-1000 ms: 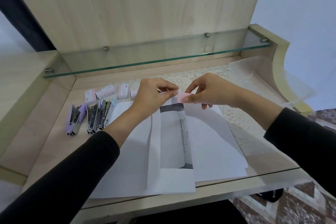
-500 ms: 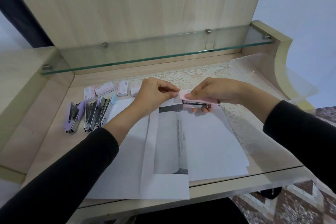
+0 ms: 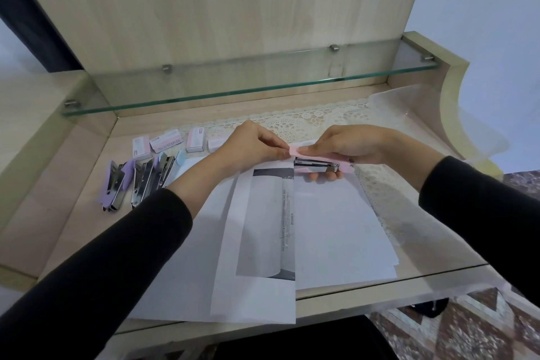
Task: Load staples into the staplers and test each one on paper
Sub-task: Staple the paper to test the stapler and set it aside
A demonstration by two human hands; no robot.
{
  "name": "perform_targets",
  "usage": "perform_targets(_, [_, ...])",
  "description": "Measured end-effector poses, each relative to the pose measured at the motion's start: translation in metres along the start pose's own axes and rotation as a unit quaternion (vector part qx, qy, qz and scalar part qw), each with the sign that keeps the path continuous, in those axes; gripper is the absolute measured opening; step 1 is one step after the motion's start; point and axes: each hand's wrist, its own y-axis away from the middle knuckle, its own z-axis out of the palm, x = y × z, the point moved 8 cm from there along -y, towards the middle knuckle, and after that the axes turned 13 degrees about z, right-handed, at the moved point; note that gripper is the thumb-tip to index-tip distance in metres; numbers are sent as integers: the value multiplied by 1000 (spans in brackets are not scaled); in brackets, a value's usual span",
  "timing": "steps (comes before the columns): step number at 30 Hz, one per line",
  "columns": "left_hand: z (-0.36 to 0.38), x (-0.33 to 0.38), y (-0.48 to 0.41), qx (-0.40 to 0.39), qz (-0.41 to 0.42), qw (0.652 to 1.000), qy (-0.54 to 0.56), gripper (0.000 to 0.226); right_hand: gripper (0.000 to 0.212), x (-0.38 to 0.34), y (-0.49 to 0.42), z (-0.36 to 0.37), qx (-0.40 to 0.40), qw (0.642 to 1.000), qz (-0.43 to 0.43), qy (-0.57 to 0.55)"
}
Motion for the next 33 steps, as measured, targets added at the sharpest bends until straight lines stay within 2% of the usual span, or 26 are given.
perform_targets(4, [0, 2, 1, -6, 1, 1000, 5, 13, 45, 1, -1, 6, -31, 999, 4, -29])
perform_targets(8, [-4, 2, 3, -3, 3, 1000, 24, 13, 31, 6, -1, 9, -94, 991, -1, -95])
perform_targets(13, [-6, 3, 5, -3, 0, 1000, 23, 12, 39, 10, 5, 1, -108, 976, -33, -185])
perform_targets(16, [-6, 3, 6, 0, -3, 1000, 22, 10, 48, 10, 10, -3, -158, 952, -63, -257])
perform_targets(20, [-5, 3, 7, 3, -1, 1000, 24, 11, 55, 13, 14, -4, -190, 944, -76, -259])
perform_targets(23, [-5, 4, 8, 9, 2, 1000, 29, 10, 56, 14, 16, -7, -153, 955, -71, -242])
perform_targets(26, [-6, 5, 8, 13, 5, 999, 33, 9, 34, 16, 18, -12, -45, 981, -47, -180])
perform_targets(28, [-7, 5, 9, 14, 7, 999, 33, 8, 27, 16, 19, -13, 31, 992, -33, -121])
perform_targets(33, [-7, 5, 11, 18, 8, 999, 28, 8, 38, 4, 22, -15, 162, 983, -70, -50])
